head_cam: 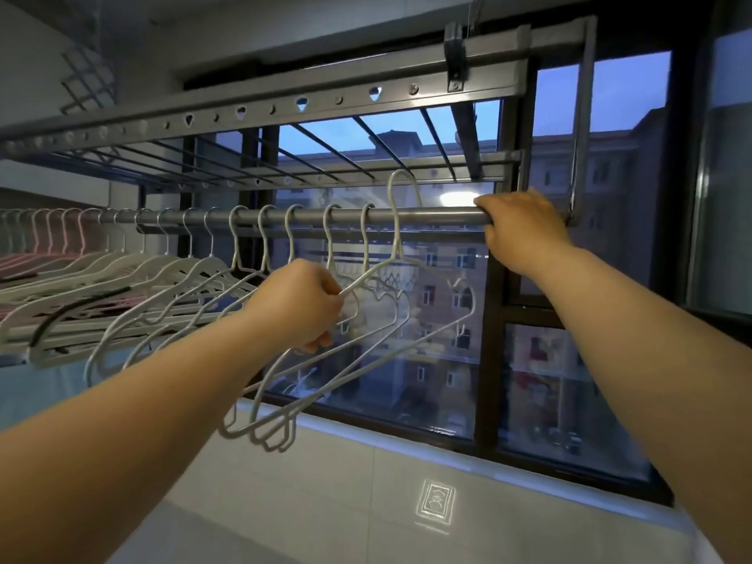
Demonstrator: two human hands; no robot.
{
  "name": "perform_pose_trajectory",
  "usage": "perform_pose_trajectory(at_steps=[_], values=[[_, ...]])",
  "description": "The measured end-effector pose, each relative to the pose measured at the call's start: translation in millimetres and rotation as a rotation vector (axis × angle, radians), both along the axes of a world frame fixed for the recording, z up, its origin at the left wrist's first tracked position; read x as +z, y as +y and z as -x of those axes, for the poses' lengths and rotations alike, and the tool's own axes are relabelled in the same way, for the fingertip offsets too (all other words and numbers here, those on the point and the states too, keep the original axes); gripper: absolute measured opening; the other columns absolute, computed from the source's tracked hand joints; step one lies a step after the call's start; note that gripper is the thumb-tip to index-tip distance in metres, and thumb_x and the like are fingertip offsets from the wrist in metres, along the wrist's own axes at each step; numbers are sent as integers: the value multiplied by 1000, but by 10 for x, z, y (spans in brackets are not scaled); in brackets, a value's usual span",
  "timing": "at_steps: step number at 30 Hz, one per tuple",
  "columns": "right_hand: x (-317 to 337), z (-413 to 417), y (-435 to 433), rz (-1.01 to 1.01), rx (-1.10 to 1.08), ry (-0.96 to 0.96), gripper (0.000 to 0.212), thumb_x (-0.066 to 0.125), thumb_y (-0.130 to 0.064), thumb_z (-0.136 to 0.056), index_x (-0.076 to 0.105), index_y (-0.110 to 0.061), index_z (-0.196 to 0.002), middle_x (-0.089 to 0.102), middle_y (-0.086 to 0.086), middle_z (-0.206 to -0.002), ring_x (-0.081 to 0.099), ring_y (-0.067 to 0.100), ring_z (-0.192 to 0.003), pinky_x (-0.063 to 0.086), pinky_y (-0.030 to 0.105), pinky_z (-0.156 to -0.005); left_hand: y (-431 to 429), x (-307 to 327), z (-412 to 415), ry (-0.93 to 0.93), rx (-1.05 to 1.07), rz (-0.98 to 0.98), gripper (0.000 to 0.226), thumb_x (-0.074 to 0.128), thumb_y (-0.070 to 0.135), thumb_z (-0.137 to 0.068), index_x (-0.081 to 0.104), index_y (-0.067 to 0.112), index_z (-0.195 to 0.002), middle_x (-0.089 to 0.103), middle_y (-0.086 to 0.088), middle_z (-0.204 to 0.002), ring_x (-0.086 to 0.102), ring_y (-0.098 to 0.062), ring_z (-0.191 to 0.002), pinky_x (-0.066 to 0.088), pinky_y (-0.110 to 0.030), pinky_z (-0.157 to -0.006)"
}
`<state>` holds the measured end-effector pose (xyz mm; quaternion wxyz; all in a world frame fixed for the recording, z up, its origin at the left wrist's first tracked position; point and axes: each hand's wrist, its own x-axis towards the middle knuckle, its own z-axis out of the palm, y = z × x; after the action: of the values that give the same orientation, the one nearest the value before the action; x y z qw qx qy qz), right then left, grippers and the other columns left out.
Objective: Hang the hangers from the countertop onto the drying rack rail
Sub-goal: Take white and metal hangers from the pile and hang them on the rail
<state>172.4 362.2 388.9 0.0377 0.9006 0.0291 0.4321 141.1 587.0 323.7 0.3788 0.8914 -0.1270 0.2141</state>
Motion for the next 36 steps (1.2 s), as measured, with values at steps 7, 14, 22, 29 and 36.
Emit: perform_pose_trajectory(at_steps=[7,14,22,29,36], values=[[-25,-125,-43,-41,53,-44,38,41,-10,-97,44,-10,-135,52,14,-132,41,31,-124,33,37,-102,-195,92,-220,17,50,-10,19,43,9,-95,58,3,-105,56,-7,-67,58,-16,-53,55,-28,-59],[-39,-157,-84,-31,107,-40,39,42,-9,-96,44,-11,-135,51,12,-132,39,30,-125,32,35,-103,-383,45,-329,0,126,-127,23,42,5,-93,61,-3,-104,66,-18,-81,70,-33,-79,58,-44,-75],[-57,-176,-66,-35,118,-47,42,43,-9,-96,42,-12,-137,49,12,-135,37,30,-127,29,36,-106,-446,4,-293,51,107,-208,21,43,8,-93,60,-1,-101,64,-12,-70,66,-23,-61,58,-33,-62],[-60,-193,-76,-21,127,-48,43,42,-8,-96,40,-11,-139,47,11,-138,35,30,-130,25,35,-109,-542,20,-218,116,77,-237,27,47,16,-94,64,-2,-85,62,-5,-56,51,-9,-37,45,-18,-42],[-63,-206,-99,-32,127,-44,43,44,-9,-95,41,-11,-138,48,12,-137,36,30,-129,28,37,-109,-568,-26,-263,37,89,-220,23,46,9,-92,63,-4,-86,65,-10,-63,67,-26,-63,59,-37,-73]])
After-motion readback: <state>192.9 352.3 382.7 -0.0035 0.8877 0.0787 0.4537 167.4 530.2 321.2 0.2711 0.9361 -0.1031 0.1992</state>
